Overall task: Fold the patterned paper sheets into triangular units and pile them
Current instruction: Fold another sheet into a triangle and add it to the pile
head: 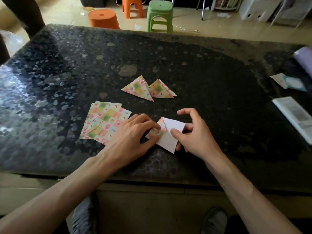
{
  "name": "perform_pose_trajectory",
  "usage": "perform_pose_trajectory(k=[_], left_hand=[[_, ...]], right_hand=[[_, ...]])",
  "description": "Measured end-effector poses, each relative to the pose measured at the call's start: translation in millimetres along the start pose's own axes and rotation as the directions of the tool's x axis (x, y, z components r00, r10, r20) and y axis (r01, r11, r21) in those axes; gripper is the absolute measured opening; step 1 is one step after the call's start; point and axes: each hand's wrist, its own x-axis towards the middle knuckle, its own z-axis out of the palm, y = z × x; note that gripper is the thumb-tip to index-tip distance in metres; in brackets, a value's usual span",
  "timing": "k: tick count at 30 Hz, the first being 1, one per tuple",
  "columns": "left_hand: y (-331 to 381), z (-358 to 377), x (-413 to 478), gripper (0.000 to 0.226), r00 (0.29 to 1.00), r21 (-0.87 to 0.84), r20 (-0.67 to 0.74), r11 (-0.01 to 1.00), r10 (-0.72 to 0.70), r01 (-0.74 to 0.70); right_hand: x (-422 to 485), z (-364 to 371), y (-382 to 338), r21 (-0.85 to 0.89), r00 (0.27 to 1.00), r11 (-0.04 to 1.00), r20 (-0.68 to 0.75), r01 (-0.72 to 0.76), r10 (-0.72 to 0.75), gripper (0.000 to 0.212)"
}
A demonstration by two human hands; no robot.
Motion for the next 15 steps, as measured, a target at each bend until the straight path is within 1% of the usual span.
perform_pose_trajectory(k=[1, 2, 4, 9, 13, 15], left_hand=[[-1, 2, 0, 0.043, 1.000, 0.012, 0.009, 1.000, 0.009, -0.009], [-2, 3, -1, 0.048, 1.000, 0.024, 0.019, 1.000, 0.013, -0.014], [-4, 5, -1, 0.051, 0.999, 0.047, 0.042, 0.999, 0.016, -0.018], [-7, 3, 0, 0.038, 0.997, 0.048, 0.069, 0.998, 0.033, -0.036], [-9, 3, 2, 0.032, 0.996, 0.015, 0.062, 0.998, 0.061, -0.062], [-12, 5, 2, 0.032, 0.995, -0.003, 0.051, 0.996, 0.091, -0.091]], right_hand=[[-1, 0, -1, -0.008, 1.000, 1.000, 0.011, -0.005, 0.005, 0.056], [-2, 0, -2, -0.024, 1.000, 1.000, 0.021, -0.002, 0.003, 0.060], [-2, 0, -3, -0.043, 0.999, 0.999, 0.049, 0.011, -0.009, 0.053], [-1, -2, -5, -0.085, 0.981, 0.996, 0.191, 0.037, -0.021, 0.028], [2, -16, -7, -0.018, 0.976, 0.997, 0.205, 0.078, -0.073, 0.028], [3, -25, -7, -0.034, 0.966, 0.995, 0.246, 0.094, -0.083, 0.033]])
